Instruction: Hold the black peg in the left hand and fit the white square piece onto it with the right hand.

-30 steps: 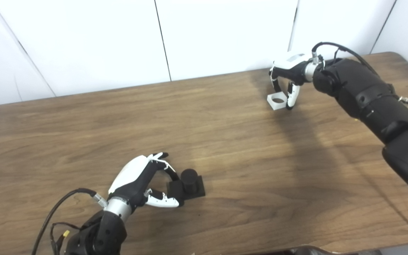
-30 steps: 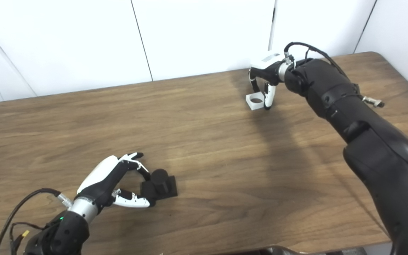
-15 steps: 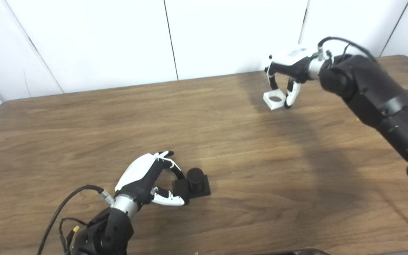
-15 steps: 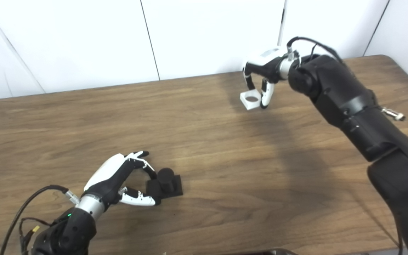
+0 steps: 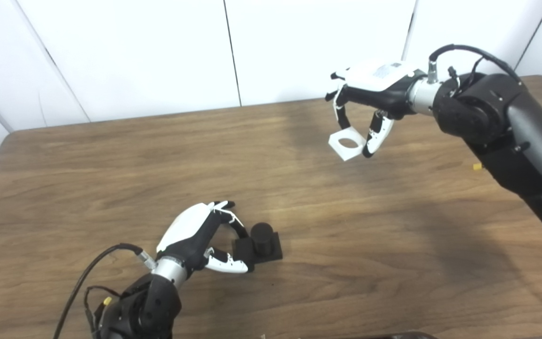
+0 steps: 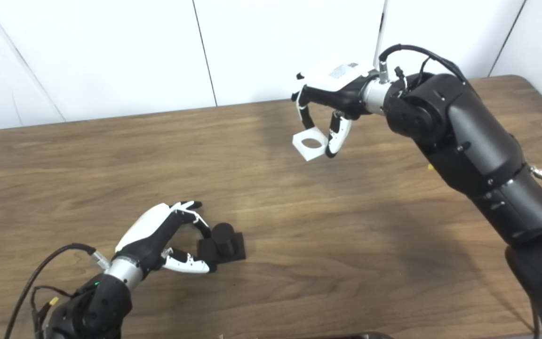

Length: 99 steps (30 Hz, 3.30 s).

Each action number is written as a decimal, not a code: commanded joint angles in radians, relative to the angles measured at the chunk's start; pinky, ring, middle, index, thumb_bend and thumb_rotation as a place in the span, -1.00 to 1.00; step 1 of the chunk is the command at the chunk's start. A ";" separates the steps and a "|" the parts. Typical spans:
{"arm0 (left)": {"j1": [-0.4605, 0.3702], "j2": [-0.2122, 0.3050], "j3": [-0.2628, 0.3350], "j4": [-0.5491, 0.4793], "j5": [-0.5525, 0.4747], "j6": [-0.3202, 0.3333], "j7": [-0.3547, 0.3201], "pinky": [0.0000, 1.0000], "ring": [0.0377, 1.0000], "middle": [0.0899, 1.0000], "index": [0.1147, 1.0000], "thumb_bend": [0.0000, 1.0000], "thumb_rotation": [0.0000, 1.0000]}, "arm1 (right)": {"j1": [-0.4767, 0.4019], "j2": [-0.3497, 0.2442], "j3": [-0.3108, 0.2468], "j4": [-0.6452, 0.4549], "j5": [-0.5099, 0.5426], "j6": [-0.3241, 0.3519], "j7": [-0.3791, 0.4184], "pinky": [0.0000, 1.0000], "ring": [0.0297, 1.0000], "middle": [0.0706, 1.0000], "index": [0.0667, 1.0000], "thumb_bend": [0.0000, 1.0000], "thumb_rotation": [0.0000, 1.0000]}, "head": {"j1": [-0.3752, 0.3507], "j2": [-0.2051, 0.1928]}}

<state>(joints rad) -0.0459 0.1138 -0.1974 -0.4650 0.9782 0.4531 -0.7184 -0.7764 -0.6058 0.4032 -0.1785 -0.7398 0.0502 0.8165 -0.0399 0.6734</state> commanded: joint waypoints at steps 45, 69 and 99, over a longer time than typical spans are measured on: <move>-0.007 -0.025 -0.001 -0.008 0.040 0.016 -0.071 1.00 1.00 0.90 -0.15 0.01 -0.85 | 0.049 0.265 0.084 -0.193 0.006 -0.030 0.044 1.00 0.98 0.68 -0.10 0.05 -0.71 | 0.050 0.023; -0.022 -0.023 -0.010 -0.025 0.066 0.015 -0.096 1.00 1.00 0.89 -0.15 0.01 -0.84 | 0.103 0.284 0.118 -0.142 -0.028 -0.074 0.035 1.00 1.00 0.71 -0.09 0.05 -0.72 | 0.064 0.044; -0.027 -0.055 -0.008 -0.018 0.092 0.016 -0.108 1.00 1.00 0.90 -0.15 0.01 -0.85 | 0.109 0.292 0.119 -0.058 -0.031 -0.090 -0.023 0.97 1.00 0.71 -0.09 0.05 -0.71 | 0.073 0.044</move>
<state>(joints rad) -0.0586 0.0637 -0.2001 -0.4856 1.0712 0.4577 -0.8001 -0.6379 -0.3222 0.5329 -0.2303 -0.7755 -0.0170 0.8245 0.0322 0.7164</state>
